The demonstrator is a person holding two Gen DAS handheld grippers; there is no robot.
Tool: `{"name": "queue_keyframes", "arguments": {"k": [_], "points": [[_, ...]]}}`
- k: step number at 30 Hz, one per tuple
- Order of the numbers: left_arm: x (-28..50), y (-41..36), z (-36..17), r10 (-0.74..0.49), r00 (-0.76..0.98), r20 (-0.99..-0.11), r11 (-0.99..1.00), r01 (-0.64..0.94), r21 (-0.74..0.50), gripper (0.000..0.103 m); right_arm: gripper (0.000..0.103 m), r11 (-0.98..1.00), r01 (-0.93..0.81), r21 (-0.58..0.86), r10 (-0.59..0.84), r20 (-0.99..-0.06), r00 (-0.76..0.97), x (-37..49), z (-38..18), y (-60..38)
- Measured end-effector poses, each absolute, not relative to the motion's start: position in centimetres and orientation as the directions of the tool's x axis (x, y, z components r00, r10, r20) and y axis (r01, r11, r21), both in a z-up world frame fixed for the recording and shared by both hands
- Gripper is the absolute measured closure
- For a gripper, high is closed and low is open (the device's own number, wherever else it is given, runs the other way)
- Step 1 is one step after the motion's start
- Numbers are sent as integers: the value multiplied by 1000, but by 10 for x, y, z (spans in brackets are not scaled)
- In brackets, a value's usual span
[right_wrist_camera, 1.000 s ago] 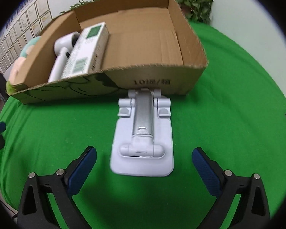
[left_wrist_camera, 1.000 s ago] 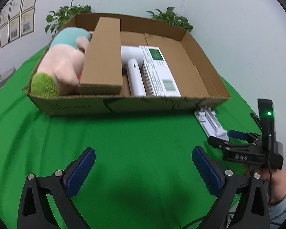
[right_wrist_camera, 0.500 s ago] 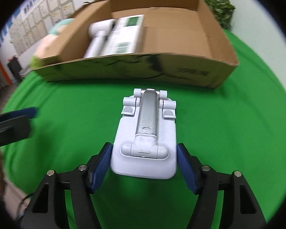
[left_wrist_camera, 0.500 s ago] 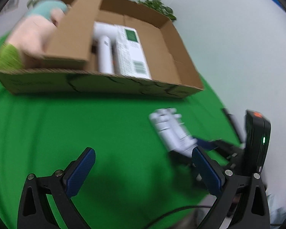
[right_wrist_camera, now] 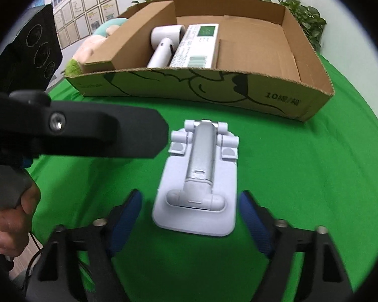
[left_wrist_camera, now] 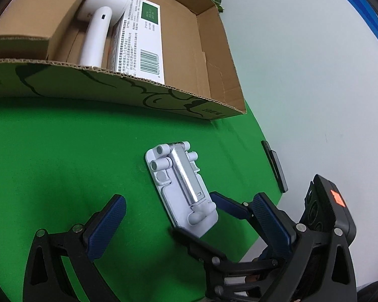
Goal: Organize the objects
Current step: 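Move the left gripper to the white phone stand and grasp it, then lift the phone stand with the left gripper and carry it over the box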
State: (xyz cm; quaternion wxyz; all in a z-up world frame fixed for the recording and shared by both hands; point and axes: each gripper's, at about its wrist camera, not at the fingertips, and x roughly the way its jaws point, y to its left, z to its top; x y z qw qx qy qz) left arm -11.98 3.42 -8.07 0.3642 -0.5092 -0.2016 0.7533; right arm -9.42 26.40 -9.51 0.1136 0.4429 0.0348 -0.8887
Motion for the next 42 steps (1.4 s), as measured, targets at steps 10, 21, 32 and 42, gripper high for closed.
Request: {"name": "queue_keyframes", "arguments": {"k": [10,21,32,42], "points": [[-114,34,-90,744,-199,-638,-664,-329,-672,35,36,-934,213,287,-357,-767,-533,-82,-94,273],[-102,16,-86,694,-262,-671,-719,-316,-620,66,36,-905,262,335,-425,-747,-512,-73,-91,257],[-89,25,-11,704,-316,-636,-696,-487,-528,73,37,-916,286,282,-401,-684,-609,-66,-52,255],[-104,63,69,717,-394,-575,-672,-610,-420,73,38,-935,284,214,-355,-592,-724,-75,8,267]]}}
